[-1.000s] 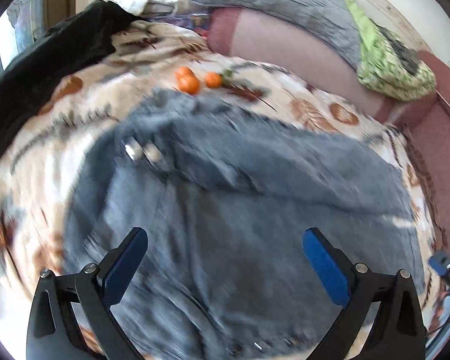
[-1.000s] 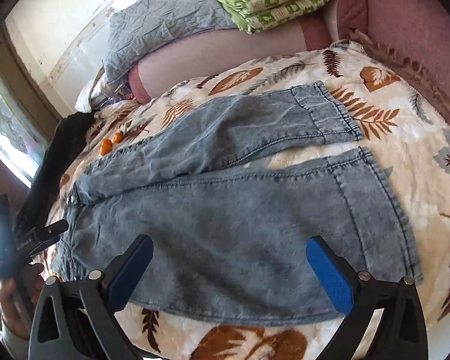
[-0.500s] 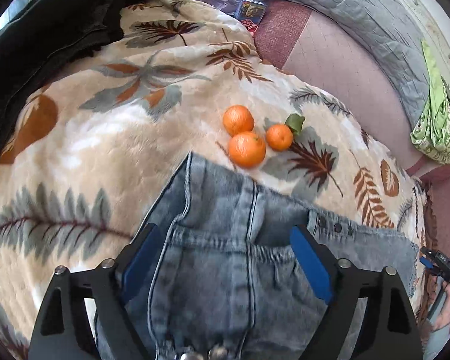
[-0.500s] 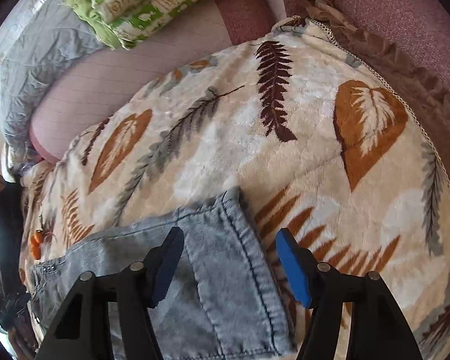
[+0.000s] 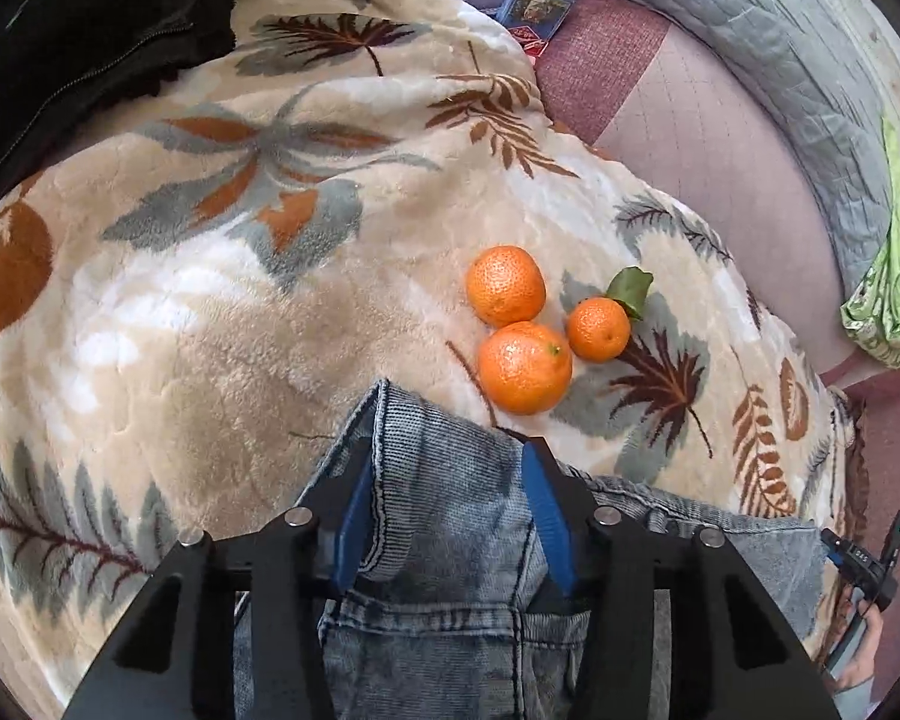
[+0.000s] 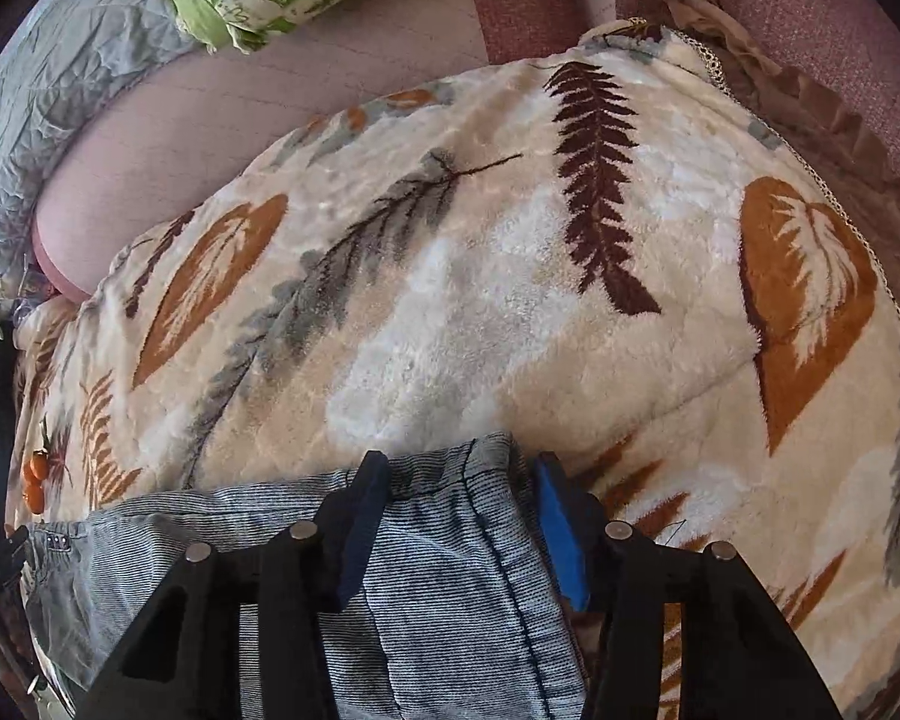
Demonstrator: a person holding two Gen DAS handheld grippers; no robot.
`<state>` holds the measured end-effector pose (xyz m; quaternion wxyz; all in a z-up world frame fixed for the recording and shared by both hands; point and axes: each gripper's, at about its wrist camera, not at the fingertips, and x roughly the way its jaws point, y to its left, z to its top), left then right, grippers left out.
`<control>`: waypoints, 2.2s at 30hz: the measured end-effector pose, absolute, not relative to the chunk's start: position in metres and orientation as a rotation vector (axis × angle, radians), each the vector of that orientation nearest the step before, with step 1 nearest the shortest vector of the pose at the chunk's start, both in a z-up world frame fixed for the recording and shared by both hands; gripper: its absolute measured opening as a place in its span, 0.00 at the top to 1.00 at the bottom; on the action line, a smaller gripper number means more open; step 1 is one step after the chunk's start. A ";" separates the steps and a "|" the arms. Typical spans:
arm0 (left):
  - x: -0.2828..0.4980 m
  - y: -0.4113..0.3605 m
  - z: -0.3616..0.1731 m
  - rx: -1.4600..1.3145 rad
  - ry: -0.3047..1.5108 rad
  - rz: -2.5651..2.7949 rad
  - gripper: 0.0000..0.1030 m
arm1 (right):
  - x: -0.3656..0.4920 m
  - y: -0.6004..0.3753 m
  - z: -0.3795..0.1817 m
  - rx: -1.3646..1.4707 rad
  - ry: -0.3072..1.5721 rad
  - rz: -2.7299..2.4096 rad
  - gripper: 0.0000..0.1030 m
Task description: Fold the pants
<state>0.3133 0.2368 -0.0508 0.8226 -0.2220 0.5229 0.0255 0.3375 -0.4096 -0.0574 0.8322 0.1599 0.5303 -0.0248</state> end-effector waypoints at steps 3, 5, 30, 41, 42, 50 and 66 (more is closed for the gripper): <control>0.320 0.235 -0.055 -0.416 1.140 0.117 0.97 | 0.337 -0.405 -0.056 0.306 1.122 -0.079 0.68; 0.318 0.234 -0.049 -0.400 1.125 0.124 0.98 | 0.333 -0.403 -0.051 0.282 1.110 -0.074 0.80; 0.019 0.292 -0.001 -0.308 1.108 0.075 0.81 | -0.009 -0.428 -0.045 0.320 1.096 0.063 0.43; 0.048 0.185 0.053 -0.100 0.864 -0.060 0.45 | 0.025 -0.441 -0.027 0.605 1.042 0.059 0.30; 0.052 0.170 0.043 -0.067 0.877 -0.069 0.45 | 0.030 -0.439 -0.036 0.613 1.078 0.022 0.31; 0.053 0.166 -0.043 -0.109 1.006 -0.064 0.41 | -0.030 -0.466 -0.064 0.999 0.996 -0.073 0.31; 0.050 0.161 -0.040 -0.076 1.006 -0.090 0.38 | -0.001 -0.404 -0.003 0.474 0.938 -0.201 0.79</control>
